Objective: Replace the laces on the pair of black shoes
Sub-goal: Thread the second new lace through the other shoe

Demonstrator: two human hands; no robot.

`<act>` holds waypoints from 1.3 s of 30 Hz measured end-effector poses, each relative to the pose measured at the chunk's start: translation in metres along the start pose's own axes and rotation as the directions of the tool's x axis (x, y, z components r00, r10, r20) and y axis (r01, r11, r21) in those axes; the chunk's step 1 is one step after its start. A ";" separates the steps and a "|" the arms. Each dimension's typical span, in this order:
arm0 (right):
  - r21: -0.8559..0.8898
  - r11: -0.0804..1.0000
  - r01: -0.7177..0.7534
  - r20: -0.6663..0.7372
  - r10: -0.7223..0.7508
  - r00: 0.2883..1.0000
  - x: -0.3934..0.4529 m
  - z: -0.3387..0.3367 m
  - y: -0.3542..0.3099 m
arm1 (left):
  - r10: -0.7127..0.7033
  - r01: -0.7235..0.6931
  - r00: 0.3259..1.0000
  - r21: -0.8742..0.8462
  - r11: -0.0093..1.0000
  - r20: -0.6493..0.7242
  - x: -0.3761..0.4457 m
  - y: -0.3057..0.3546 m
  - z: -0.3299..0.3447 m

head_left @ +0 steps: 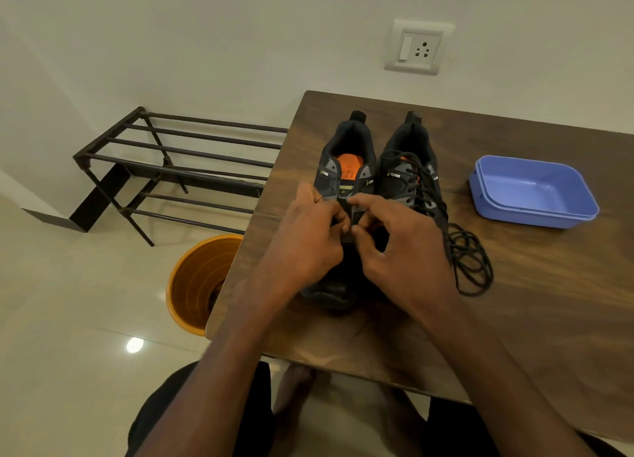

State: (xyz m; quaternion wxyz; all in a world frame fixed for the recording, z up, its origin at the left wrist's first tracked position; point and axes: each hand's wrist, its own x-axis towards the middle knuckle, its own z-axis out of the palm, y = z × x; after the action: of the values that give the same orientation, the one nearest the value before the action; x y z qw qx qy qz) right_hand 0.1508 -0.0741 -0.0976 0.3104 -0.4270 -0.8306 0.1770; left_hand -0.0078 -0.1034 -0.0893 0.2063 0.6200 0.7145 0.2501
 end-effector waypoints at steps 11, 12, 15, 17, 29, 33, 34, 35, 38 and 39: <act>-0.074 0.997 -0.021 0.177 0.034 0.984 0.004 0.003 0.005 | -0.058 0.091 0.977 0.159 0.983 -0.205 -0.004 0.005 0.003; -0.089 0.996 -0.022 0.187 0.039 0.982 0.004 0.003 0.005 | -0.068 0.102 0.977 0.163 0.981 -0.203 -0.004 0.006 0.002; -0.108 0.994 -0.008 0.182 0.027 0.983 0.003 0.002 0.005 | -0.075 0.108 0.982 0.191 0.976 -0.172 -0.004 0.009 0.001; -0.121 0.993 -0.015 0.158 0.034 0.987 0.002 0.003 0.000 | -0.076 0.106 0.985 0.191 0.976 -0.156 -0.003 0.010 0.000; -0.098 0.991 -0.091 0.187 0.108 0.976 0.007 0.000 -0.005 | -0.177 -0.161 0.834 -0.537 0.828 -0.523 0.001 -0.028 -0.033; -0.083 0.988 -0.133 0.195 0.147 0.970 0.009 -0.001 -0.007 | -0.330 -0.309 0.793 -0.805 0.507 -0.513 0.001 -0.020 -0.051; -0.086 0.987 -0.134 0.200 0.149 0.968 0.009 -0.002 -0.007 | -0.319 -0.332 0.805 -0.826 0.457 -0.500 0.000 -0.020 -0.053; -0.085 0.987 -0.139 0.204 0.154 0.967 0.009 -0.001 -0.008 | -0.279 -0.337 0.821 -0.817 0.467 -0.498 -0.001 -0.021 -0.054; -0.023 0.995 -0.099 0.146 0.101 0.984 0.008 -0.001 -0.009 | -0.060 -0.250 0.882 -0.571 0.782 -0.468 -0.003 -0.019 -0.043; 0.064 0.995 -0.075 0.116 0.067 0.991 0.009 0.000 -0.010 | 0.025 -0.238 0.902 -0.448 0.862 -0.431 -0.002 -0.018 -0.036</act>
State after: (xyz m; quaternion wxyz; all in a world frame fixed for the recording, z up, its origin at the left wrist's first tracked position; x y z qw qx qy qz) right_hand 0.1410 -0.0728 -0.0887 0.2706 -0.4347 -0.8246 0.2402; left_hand -0.0429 -0.1108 -0.0720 0.1839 0.5292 0.6095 0.5609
